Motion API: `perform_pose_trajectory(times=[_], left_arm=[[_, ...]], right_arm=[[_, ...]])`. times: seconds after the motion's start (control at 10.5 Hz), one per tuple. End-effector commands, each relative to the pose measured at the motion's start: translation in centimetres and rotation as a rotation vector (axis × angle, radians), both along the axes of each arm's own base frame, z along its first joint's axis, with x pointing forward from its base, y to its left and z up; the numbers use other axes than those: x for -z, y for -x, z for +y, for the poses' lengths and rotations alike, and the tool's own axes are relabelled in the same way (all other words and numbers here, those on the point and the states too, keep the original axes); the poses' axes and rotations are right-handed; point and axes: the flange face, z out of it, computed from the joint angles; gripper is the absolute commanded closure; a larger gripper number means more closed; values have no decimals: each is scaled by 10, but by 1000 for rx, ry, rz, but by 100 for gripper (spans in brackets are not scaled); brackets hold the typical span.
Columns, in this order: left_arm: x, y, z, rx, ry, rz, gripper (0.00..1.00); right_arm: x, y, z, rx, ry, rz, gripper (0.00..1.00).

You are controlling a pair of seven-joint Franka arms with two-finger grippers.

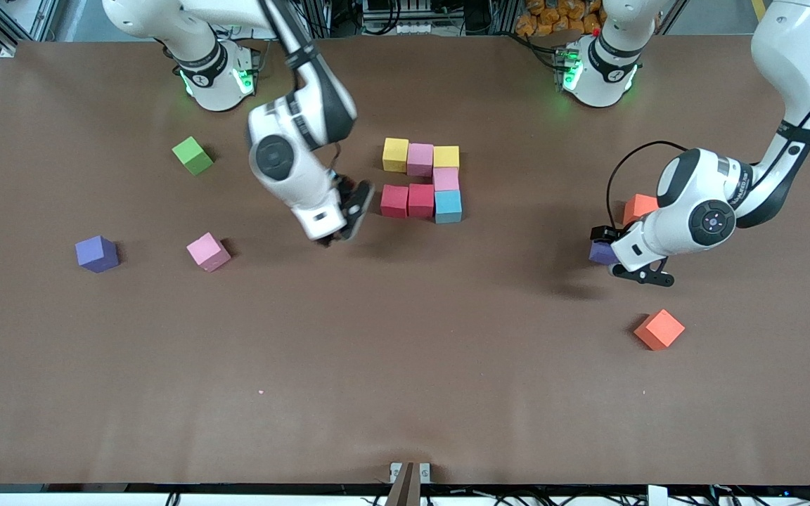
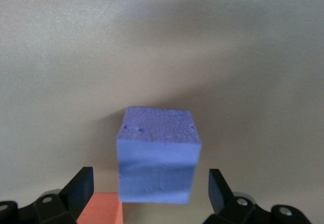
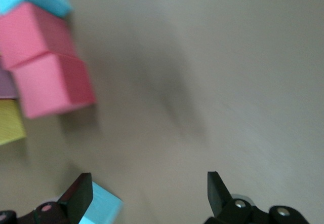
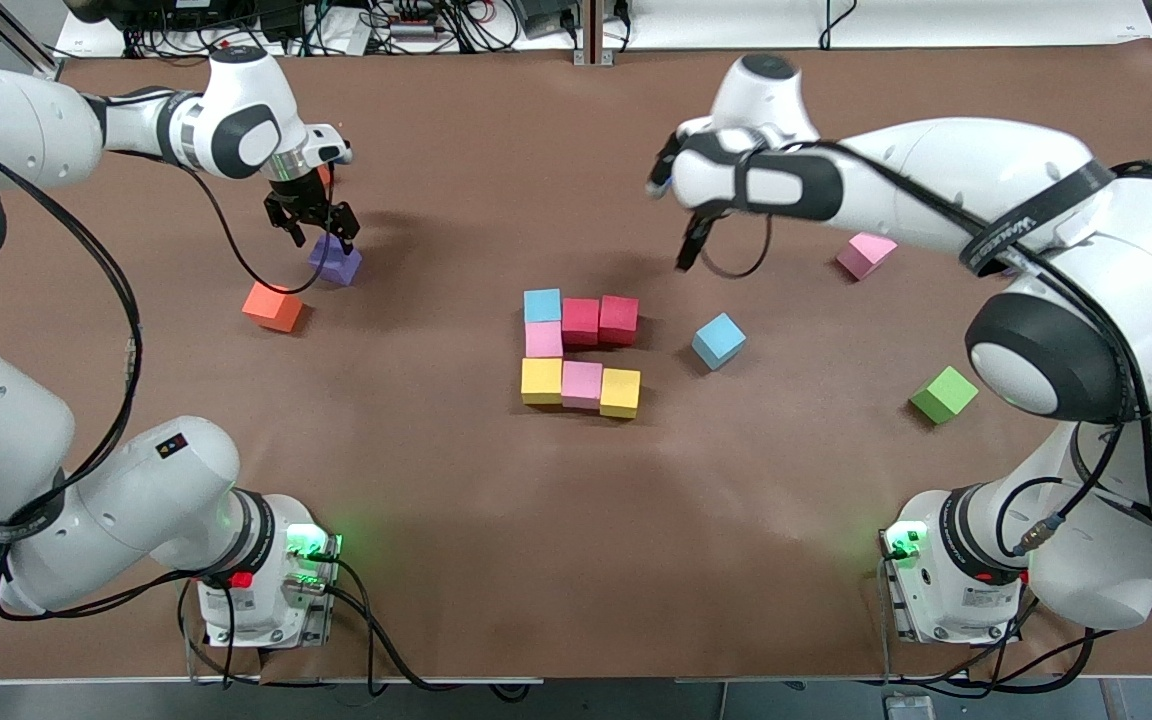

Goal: Form number 2 with 11 blocks
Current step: 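Grasp the blue cube with the left gripper while the right gripper reaches lavender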

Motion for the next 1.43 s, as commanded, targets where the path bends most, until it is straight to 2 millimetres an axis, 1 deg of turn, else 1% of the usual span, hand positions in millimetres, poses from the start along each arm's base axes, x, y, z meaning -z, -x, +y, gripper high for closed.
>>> perform_pose_trajectory(times=[0.0,0.1,0.19,0.29,0.38,0.48,0.57,0.67,0.77,0.86,0.96,1.05,1.15,1.24,1.34], left_arm=[[10,-5,3,-4,2,-8,0],[13,-5,4,-7,5,-4,0],[16,-4,4,-8,7,3,3],[16,-5,4,-8,8,2,17],[15,-6,5,-10,7,0,36],[16,-6,3,-6,8,-1,57],[16,-6,4,-7,8,1,67],[14,-7,3,-6,6,-4,67],[8,-9,3,-3,0,-11,67],[-5,-14,-3,3,-5,-34,66],[-23,-24,-23,27,15,-70,66],[-39,-36,-52,58,35,-107,66],[-58,-45,-104,65,50,-138,65],[-68,-55,-145,34,58,-114,66],[-75,-61,-183,5,64,-96,67]], right_arm=[[1,-27,-91,173,53,3,0],[1,-37,-141,261,78,3,0],[1,-41,-185,339,100,6,0],[1,-43,-220,402,119,5,0],[8,-36,-244,434,135,15,0],[17,-27,-261,451,146,19,0],[25,-17,-282,448,157,4,0],[31,-10,-301,433,170,-9,0],[38,-2,-310,442,175,5,0],[40,1,-308,445,171,11,0],[42,1,-306,438,174,12,0],[44,4,-304,437,176,13,0],[43,1,-300,430,181,-8,0],[42,-1,-297,439,179,-24,0],[47,-1,-287,447,166,-26,0]])
